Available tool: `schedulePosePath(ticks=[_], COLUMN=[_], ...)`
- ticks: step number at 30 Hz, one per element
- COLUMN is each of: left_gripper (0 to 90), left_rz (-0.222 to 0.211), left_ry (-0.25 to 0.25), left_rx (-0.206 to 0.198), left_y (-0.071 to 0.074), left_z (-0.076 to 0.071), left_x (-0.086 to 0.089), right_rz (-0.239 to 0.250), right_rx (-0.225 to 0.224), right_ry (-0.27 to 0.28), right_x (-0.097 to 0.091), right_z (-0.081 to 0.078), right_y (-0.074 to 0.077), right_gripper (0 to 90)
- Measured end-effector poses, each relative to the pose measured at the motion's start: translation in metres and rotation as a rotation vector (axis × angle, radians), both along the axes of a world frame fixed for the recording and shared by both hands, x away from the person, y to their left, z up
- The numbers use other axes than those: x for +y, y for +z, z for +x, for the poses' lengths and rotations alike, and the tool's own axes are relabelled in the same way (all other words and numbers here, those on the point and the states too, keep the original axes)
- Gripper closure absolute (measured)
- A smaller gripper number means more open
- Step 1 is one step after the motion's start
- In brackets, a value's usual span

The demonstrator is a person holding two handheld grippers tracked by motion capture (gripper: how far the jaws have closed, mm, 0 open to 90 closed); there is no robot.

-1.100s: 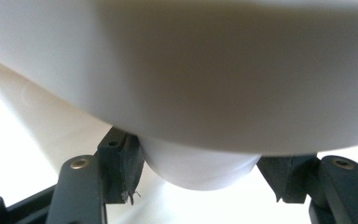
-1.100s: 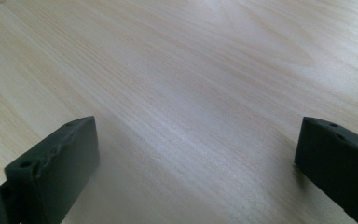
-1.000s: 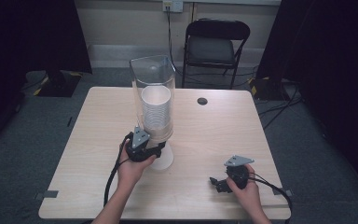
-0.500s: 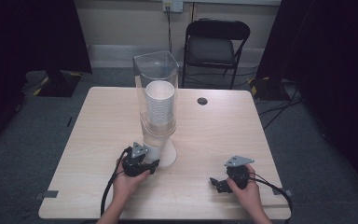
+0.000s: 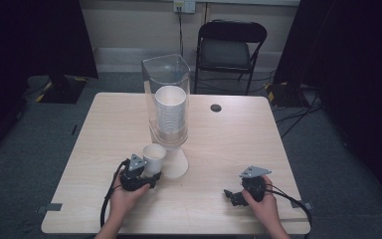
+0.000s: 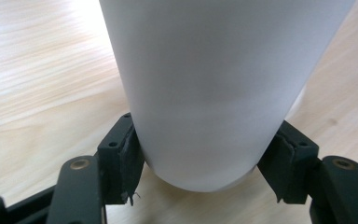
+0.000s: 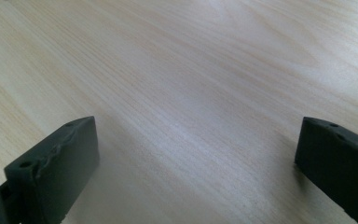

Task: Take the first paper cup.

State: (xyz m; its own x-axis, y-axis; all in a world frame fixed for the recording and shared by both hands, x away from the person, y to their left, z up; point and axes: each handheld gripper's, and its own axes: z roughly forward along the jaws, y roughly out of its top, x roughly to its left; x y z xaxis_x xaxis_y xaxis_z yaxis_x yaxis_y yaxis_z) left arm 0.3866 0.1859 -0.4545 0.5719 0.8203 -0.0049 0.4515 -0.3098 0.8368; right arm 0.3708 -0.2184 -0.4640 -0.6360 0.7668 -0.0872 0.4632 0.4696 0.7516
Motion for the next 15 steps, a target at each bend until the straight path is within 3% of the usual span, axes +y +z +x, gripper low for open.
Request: schedulePosePath(ticks=[8,15], left_gripper=[36.3,36.2], left_rz=[-0.004,-0.013], left_ry=[0.073,0.099], left_rx=[-0.003,0.001], left_y=[0.000,-0.001], left_z=[0.005,0.008], left_x=[0.020,0.026], right_rz=[0.000,0.000], right_rx=[0.000,0.000], right_ry=[0.000,0.000], right_x=[0.000,0.000], right_z=[0.000,0.000], right_y=[0.000,0.000], right_gripper=[0.0,0.0])
